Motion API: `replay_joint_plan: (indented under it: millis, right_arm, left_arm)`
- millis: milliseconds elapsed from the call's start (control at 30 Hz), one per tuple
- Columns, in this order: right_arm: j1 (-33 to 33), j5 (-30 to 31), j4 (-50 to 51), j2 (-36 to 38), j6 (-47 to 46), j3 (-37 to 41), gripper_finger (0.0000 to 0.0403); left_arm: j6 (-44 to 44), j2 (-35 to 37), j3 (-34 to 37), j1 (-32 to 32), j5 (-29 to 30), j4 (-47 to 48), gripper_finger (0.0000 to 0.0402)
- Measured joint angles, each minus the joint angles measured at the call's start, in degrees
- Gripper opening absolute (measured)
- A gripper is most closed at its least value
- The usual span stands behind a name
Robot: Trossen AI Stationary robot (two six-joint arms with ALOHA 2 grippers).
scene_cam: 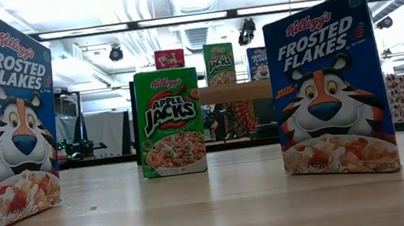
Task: Stack cereal on shelf
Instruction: Put the right blue cereal box on the shelf
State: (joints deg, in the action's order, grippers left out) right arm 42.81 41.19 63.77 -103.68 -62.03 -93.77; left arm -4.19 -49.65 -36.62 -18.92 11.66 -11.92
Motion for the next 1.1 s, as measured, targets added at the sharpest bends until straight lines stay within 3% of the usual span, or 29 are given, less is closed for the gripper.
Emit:
replay_joint_plan:
  millis: [600,1100]
  right_arm:
    - [-0.91,-0.52,-6.65,-0.15,-6.35,6.45,0.0235]
    - [-2.94,-3.99,-8.80,-0.15,-3.48,7.85,0.0235]
  left_arm:
    - [0.00,0.00,0.00,-0.02,0.00,-0.02,0.0235]
    - [-0.39,0.00,0.00,-0.02,0.00,-0.04,0.0235]
